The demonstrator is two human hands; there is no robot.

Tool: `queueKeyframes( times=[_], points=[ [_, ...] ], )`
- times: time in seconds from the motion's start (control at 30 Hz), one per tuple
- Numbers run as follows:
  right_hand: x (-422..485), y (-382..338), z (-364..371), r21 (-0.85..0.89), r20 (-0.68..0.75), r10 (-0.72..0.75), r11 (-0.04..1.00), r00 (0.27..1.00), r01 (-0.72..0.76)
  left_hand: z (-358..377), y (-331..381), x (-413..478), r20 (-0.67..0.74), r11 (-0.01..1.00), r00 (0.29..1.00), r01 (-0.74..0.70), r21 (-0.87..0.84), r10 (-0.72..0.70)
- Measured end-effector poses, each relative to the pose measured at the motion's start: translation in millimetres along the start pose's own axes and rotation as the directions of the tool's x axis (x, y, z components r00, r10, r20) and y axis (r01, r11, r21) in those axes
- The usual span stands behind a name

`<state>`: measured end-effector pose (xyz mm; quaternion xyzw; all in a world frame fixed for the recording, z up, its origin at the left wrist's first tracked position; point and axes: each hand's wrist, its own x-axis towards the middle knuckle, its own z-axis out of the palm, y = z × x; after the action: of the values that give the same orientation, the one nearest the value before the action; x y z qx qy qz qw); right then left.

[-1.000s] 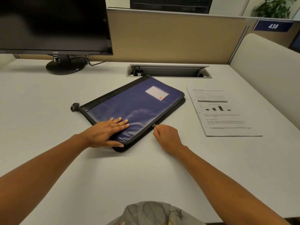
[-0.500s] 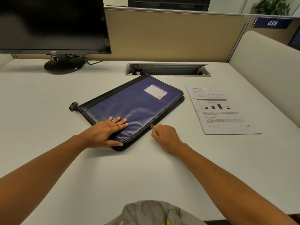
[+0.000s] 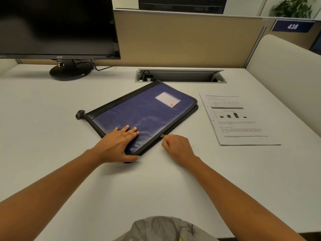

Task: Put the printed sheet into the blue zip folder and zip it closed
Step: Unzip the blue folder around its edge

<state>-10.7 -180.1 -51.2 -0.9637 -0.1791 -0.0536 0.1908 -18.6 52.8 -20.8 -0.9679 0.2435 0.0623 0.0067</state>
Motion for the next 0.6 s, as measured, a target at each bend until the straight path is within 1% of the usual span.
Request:
queueKeyframes(
  times=[0.07,0.17,0.27,0.33,0.4,0.5,0.6],
  points=[
    [0.1,0.5,1.3,-0.004,-0.009,0.009,1.0,1.0,-0.01,3.0,21.1,4.0,-0.014,0.992,0.992,0.122,0.044,-0.122],
    [0.7,0.1,2.9,-0.022,-0.012,0.02,1.0,1.0,-0.02,4.8,51.9,19.9,-0.025,0.957,0.957,0.289,0.04,-0.288],
    [1.3,-0.3,2.6,-0.031,-0.017,0.021,0.999,1.0,-0.022,-0.7,67.3,38.4,-0.009,0.933,0.935,0.354,0.066,-0.355],
    [2.8,2.7,2.0,-0.03,-0.015,0.03,0.999,0.999,-0.03,-4.9,69.4,45.3,0.026,0.933,0.938,0.339,0.119,-0.344],
    [4.9,7.0,1.5,-0.04,-0.012,0.036,0.999,0.999,-0.036,-8.3,64.9,47.2,0.023,0.948,0.961,0.268,0.169,-0.276],
    [9.1,13.6,0.5,-0.042,-0.023,0.032,0.999,0.999,-0.033,-12.6,54.4,47.1,-0.04,0.976,0.987,0.16,0.147,-0.155],
    [13.4,20.7,-0.2,-0.045,-0.04,0.045,0.998,0.998,-0.047,-13.6,52.5,45.7,-0.052,0.984,0.992,0.124,0.126,-0.119]
  ],
)
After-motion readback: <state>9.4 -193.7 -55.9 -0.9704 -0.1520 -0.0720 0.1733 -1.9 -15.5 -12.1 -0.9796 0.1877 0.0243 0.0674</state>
